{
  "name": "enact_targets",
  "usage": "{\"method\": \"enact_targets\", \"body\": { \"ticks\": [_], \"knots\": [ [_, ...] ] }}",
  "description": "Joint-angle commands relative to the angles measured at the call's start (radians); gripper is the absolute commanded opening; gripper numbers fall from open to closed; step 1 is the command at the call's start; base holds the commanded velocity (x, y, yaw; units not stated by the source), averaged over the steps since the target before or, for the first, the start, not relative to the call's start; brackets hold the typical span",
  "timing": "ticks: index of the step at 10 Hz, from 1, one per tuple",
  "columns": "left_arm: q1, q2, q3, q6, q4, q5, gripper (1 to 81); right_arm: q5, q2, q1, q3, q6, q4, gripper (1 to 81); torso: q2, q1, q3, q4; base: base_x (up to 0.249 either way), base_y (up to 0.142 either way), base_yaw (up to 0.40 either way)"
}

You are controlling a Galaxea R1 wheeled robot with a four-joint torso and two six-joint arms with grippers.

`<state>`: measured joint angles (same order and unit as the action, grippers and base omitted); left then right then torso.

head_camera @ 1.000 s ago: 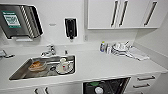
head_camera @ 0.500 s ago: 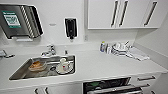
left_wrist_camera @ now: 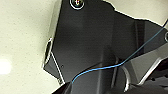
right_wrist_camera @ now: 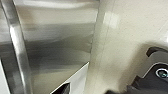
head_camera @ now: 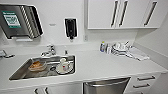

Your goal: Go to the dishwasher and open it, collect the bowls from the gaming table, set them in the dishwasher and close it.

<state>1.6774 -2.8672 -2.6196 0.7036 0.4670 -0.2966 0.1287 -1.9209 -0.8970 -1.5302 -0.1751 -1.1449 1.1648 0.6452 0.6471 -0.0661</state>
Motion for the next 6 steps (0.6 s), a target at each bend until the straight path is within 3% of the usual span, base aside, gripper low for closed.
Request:
{"method": "enact_targets", "body": {
  "ticks": [1, 6],
  "knots": [
    [-0.008, 0.012, -0.002, -0.021, 0.012, 0.042, 81.1, 0.109, -0.324, -0.188, -0.365, 0.08, 0.288, 81.1, 0.0, 0.0, 0.0, 0.0, 0.0, 0.0, 0.0],
    [-0.038, 0.014, -0.013, -0.029, 0.012, 0.045, 81.1, 0.106, -0.468, -0.309, -0.569, 0.15, 0.626, 81.1, 0.0, 0.0, 0.0, 0.0, 0.0, 0.0, 0.0]
  ]
}}
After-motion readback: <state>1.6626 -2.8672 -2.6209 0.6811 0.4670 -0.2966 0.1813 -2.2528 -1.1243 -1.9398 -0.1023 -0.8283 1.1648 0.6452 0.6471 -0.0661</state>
